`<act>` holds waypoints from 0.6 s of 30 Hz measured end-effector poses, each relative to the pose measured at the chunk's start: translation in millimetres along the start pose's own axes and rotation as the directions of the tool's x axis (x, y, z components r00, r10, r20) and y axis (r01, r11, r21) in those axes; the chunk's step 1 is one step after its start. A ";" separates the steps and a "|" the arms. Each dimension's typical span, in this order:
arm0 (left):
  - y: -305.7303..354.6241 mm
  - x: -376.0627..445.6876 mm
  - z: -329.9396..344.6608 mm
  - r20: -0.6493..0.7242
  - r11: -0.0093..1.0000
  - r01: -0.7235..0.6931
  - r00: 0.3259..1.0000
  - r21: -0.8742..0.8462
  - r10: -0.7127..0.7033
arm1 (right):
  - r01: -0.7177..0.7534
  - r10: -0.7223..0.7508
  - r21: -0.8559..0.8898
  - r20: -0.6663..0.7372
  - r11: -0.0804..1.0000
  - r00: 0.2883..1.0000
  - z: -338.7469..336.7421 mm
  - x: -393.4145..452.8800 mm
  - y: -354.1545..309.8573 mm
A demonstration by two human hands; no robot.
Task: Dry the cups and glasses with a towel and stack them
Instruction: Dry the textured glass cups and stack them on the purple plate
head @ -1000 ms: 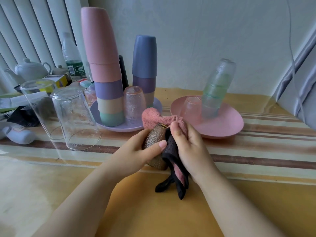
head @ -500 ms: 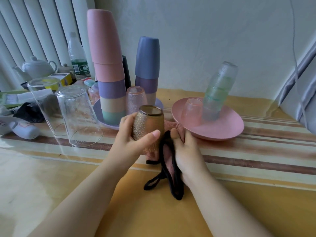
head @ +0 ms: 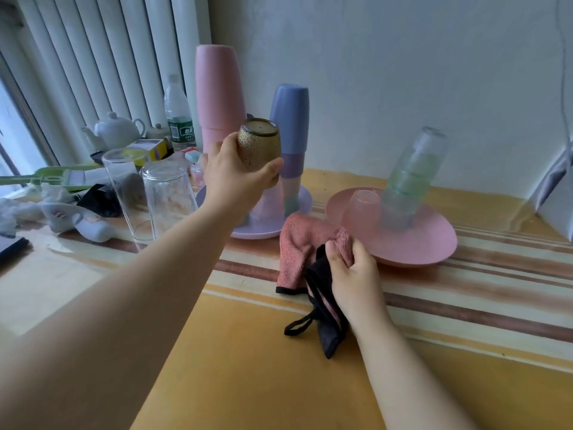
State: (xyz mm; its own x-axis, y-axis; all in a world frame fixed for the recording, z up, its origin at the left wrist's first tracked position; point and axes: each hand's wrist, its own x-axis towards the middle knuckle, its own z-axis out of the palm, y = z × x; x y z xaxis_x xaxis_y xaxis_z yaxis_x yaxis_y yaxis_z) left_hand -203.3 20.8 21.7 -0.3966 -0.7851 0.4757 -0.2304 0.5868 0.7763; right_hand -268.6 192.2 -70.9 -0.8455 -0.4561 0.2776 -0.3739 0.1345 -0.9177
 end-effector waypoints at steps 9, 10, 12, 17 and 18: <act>-4.1 11.0 37.3 -0.068 0.995 0.090 0.993 -0.032 -0.092 | 0.010 -0.011 0.026 0.010 1.000 1.000 0.2 0.7 3.9; -4.5 9.1 40.4 -0.087 0.993 0.110 0.990 -0.039 -0.113 | 0.007 -0.007 0.028 0.013 1.000 1.000 0.5 0.8 4.1; -5.7 5.2 46.1 -0.116 0.989 0.139 0.983 -0.045 -0.144 | 0.005 -0.006 0.040 0.011 0.999 1.000 0.5 0.8 4.2; -11.8 -1.7 53.4 -0.164 0.974 0.210 0.967 0.080 -0.195 | 0.010 -0.011 0.053 0.019 0.999 1.000 0.7 0.7 5.7; -12.3 -1.3 53.3 -0.173 0.970 0.222 0.964 0.102 -0.202 | 0.012 -0.013 0.057 0.018 0.998 1.000 0.7 0.6 5.6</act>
State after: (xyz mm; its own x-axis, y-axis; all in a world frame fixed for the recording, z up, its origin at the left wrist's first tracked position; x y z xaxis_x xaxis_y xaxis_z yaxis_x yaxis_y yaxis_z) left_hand -247.4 25.1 -10.5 -0.1824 -0.9098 0.3728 -0.4023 0.4150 0.8160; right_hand -270.9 192.1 -76.1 -0.8336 -0.4738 0.2840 -0.3611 0.0785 -0.9292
